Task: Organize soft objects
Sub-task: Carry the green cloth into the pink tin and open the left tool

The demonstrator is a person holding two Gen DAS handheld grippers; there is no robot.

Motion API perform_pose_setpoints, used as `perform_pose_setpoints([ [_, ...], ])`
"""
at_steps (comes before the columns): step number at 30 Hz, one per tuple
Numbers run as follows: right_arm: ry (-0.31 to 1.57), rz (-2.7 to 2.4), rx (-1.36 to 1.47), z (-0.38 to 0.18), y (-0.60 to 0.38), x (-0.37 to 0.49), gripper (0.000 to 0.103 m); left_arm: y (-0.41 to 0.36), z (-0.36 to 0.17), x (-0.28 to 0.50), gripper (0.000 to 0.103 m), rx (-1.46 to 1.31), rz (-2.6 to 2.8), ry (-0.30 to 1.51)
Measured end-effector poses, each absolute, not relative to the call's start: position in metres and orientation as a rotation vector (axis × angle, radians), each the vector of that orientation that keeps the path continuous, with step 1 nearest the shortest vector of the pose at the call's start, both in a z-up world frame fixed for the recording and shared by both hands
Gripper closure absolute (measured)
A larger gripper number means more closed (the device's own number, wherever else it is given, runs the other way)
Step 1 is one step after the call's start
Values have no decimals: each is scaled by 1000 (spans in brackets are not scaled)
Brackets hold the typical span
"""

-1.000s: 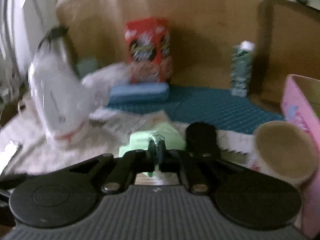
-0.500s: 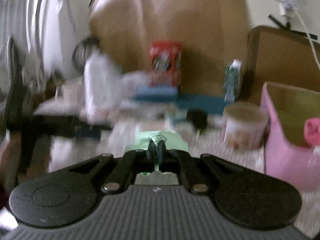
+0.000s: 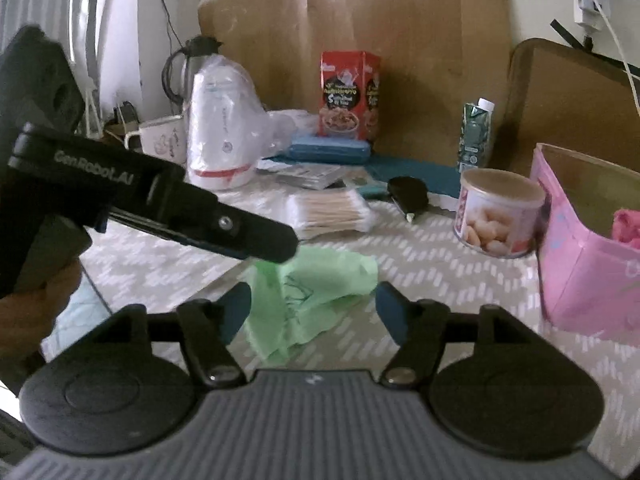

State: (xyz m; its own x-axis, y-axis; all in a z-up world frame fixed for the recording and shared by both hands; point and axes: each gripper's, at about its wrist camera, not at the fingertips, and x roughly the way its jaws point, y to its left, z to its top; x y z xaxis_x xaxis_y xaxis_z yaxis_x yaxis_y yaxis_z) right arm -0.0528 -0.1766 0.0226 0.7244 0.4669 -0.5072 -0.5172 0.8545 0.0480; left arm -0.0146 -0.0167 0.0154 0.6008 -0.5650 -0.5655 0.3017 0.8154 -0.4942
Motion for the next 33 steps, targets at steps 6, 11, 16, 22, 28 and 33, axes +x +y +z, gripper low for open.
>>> perform_pose_setpoints([
  [6, 544, 616, -132, 13, -165, -56, 96, -34, 18, -14, 66, -337, -542, 776],
  [11, 383, 511, -184, 23, -178, -74, 96, -65, 52, -8, 66, -296, -634, 688],
  [16, 250, 367, -161, 47, -217, -72, 96, -121, 87, 18, 66, -218, -737, 618],
  [22, 219, 200, -116, 61, -269, -43, 96, -190, 102, 58, 58, -148, -785, 609],
  [28, 349, 30, -166, 50, -296, 0, 48, -209, 80, 78, 33, -142, -710, 656],
  [33, 307, 8, -93, 45, -311, -14, 31, -188, 74, 66, 28, -151, -703, 633],
])
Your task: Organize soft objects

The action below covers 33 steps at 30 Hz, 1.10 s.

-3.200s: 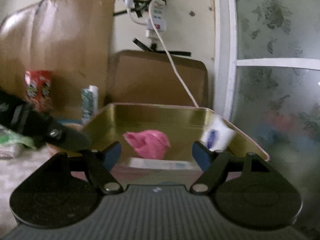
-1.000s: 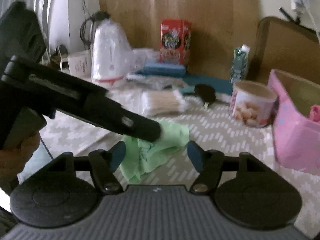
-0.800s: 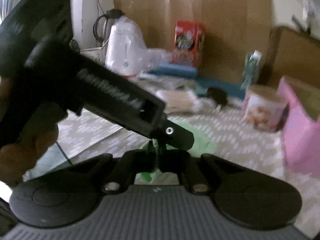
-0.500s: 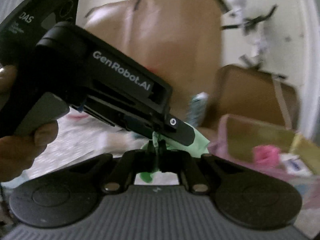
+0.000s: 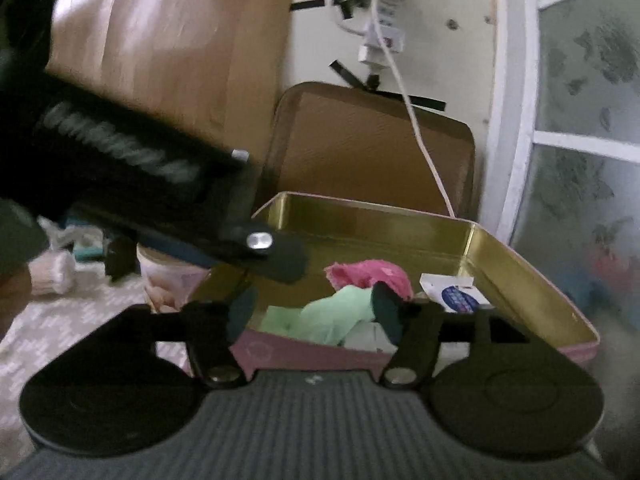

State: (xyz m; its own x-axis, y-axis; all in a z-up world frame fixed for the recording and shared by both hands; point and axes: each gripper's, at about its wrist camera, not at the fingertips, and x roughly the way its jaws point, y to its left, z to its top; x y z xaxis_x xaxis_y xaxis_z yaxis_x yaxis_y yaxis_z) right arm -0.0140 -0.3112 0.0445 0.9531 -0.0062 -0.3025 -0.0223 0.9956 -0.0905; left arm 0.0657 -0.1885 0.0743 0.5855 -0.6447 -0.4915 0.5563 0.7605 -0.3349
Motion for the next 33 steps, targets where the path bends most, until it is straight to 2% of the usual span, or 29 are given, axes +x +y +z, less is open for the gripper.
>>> perform_pose_setpoints([
  [9, 196, 35, -15, 50, -305, -41, 34, -100, 61, 19, 28, -224, -647, 602],
  [10, 183, 52, -16, 54, -302, -43, 35, -86, 58, 15, 28, -234, -621, 602],
  [12, 176, 105, -12, 62, -294, -45, 48, -53, 50, 10, 28, -252, -537, 608],
  [16, 228, 265, 26, 73, -269, -33, 53, 16, 32, 11, 28, -264, -282, 632],
  [21, 371, 493, -49, 74, -198, 10, 52, 76, 15, 7, 28, -200, -45, 588],
  [25, 428, 607, -266, 67, -125, 50, 50, 109, 12, 3, 28, -382, -84, 540],
  [27, 444, 630, -358, 61, -95, 74, 39, 115, 12, 3, 28, -416, -90, 531],
  [33, 569, 648, -484, 42, -42, 137, 37, 119, 12, 4, 28, -449, -120, 513],
])
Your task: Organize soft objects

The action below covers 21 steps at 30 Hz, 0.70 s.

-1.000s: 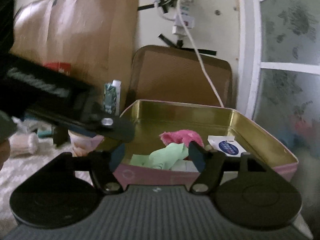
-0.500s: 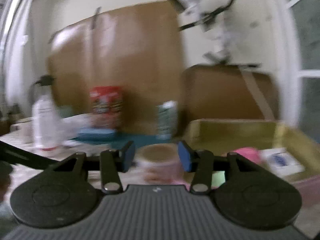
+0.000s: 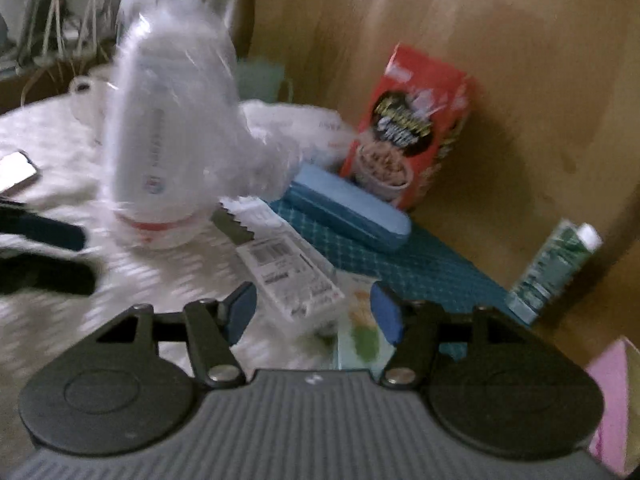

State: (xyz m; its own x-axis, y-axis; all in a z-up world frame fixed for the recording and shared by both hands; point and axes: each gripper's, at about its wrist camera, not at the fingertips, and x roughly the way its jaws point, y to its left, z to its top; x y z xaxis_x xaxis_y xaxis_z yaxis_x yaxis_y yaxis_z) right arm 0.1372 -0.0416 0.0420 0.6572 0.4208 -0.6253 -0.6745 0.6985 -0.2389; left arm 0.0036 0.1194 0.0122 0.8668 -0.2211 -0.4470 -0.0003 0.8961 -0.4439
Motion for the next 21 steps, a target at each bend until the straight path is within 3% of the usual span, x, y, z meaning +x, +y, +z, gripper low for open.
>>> perform_pose_setpoints([
  [6, 610, 695, -539, 35, -19, 150, 40, 127, 9, -2, 28, -500, -137, 478],
  [7, 627, 726, -531, 36, -18, 146, 50, 129, 8, -5, 28, -514, -137, 472],
  [8, 629, 750, -524, 38, -16, 140, 75, 131, 7, -5, 27, -530, -137, 466],
  [9, 628, 753, -536, 39, -12, 134, 85, 134, 6, -6, 27, -547, -138, 462],
  [12, 651, 800, -570, 41, -8, 110, 94, 141, 4, -5, 27, -591, -139, 462],
  [16, 608, 818, -639, 40, -9, 83, 94, 139, 5, -5, 27, -580, -118, 460],
  [19, 620, 721, -539, 49, -19, 105, 79, 133, 8, -9, 27, -539, -109, 441],
  [21, 649, 681, -431, 54, -26, 126, 55, 130, 9, -10, 27, -515, -111, 434],
])
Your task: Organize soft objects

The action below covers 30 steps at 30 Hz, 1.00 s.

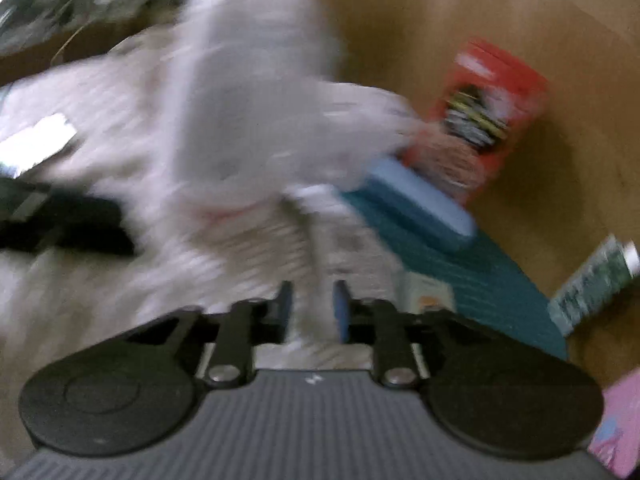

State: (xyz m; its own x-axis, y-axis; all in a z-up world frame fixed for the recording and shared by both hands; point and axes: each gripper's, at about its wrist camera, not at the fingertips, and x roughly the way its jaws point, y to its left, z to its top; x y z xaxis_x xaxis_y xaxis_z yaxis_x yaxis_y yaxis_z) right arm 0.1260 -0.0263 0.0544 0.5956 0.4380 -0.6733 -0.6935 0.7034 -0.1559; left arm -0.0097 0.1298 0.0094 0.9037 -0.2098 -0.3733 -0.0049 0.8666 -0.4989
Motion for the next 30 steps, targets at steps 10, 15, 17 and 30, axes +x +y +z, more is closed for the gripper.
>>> perform_pose_setpoints([
  [10, 832, 712, -262, 36, -22, 181, 40, 136, 8, -8, 27, -549, -117, 434],
  [15, 819, 854, -375, 41, -21, 138, 43, 140, 7, -9, 27, -574, -124, 426],
  [17, 777, 924, -440, 42, -23, 111, 43, 141, 7, -10, 27, -582, -124, 424],
  [30, 591, 1029, -487, 34, -79, -29, 31, 119, 7, 2, 27, -463, -273, 564],
])
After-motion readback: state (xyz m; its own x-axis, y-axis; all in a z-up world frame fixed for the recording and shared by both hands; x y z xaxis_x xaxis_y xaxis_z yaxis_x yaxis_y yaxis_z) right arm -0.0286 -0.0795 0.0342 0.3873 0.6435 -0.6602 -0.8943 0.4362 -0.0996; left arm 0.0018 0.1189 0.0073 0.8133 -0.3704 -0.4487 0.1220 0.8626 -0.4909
